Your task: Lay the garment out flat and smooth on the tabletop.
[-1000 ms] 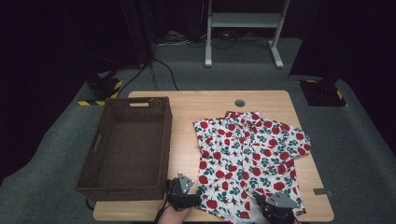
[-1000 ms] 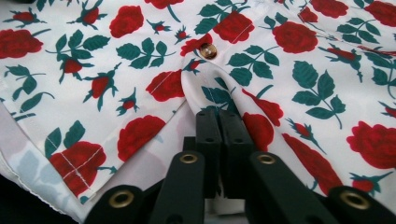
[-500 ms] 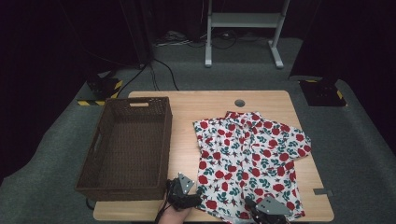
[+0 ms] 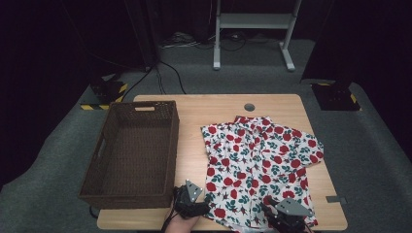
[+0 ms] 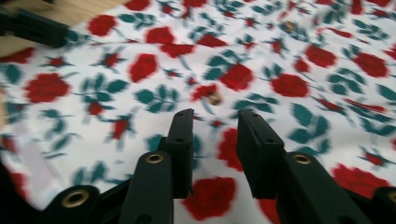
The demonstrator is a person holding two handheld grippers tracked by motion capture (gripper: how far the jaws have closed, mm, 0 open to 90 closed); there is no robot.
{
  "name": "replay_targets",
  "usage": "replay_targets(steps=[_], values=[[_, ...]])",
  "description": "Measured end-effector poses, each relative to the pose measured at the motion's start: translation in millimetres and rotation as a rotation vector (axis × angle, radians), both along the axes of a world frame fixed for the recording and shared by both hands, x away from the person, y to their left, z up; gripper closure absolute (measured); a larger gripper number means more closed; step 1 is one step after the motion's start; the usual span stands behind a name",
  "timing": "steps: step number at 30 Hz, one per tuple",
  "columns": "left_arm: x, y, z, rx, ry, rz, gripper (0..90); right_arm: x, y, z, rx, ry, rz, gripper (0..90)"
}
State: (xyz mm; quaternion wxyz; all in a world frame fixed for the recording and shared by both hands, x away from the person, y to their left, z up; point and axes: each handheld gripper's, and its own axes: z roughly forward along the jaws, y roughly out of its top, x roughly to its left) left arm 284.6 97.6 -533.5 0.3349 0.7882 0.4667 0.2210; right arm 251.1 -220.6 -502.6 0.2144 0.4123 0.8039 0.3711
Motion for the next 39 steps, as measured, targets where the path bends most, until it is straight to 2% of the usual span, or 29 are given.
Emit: replay_targets(steps=[2, 6, 10, 13, 18, 19, 22, 24, 28, 36, 39], values=[[0.2, -2.1, 2.8, 0.013, 0.003, -0.012, 14.9, 5.7, -8.6, -1.9, -0.003, 0.008, -0.026, 62.2], [2.3, -12.9, 14.1, -0.018, -0.036, -0.048, 14.6, 17.8, -26.8, -1.1, -0.010, -0.006, -0.080, 54.2], [13.4, -30.7, 19.0, -0.021, -0.030, -0.083, 14.4, 34.5, -42.4, -1.8, -0.015, -0.029, -0.126, 45.8], [24.0, -46.6, 16.9, 0.000, -0.007, -0.101, 14.4, 47.7, -48.7, -4.6, -0.019, -0.023, -0.143, 42.5], [36.2, -64.9, 7.0, 0.030, 0.019, -0.125, 14.4, 63.5, -52.3, -12.1, -0.021, 0.018, -0.143, 40.9], [37.8, -66.7, 4.0, 0.027, 0.031, -0.123, 14.4, 65.3, -52.2, -14.0, -0.019, 0.029, -0.143, 40.9], [36.8, -67.4, 1.9, -0.002, 0.027, -0.116, 14.2, 68.8, -52.6, -19.2, -0.020, 0.056, -0.140, 40.5], [34.5, -67.4, 1.5, -0.002, 0.021, -0.117, 14.3, 69.4, -54.7, -23.9, -0.014, 0.071, -0.139, 39.8], [25.3, -66.8, 1.4, -0.010, 0.028, -0.122, 14.2, 63.9, -59.0, -24.5, -0.007, 0.069, -0.133, 39.7], [-11.5, -66.4, 1.6, -0.005, 0.014, -0.163, 14.2, 34.2, -66.2, -22.3, -0.016, 0.085, -0.094, 39.1], [-18.7, -66.6, 2.7, 0.000, 0.015, -0.176, 14.4, 25.6, -67.2, -21.2, -0.016, 0.094, -0.082, 38.0]])
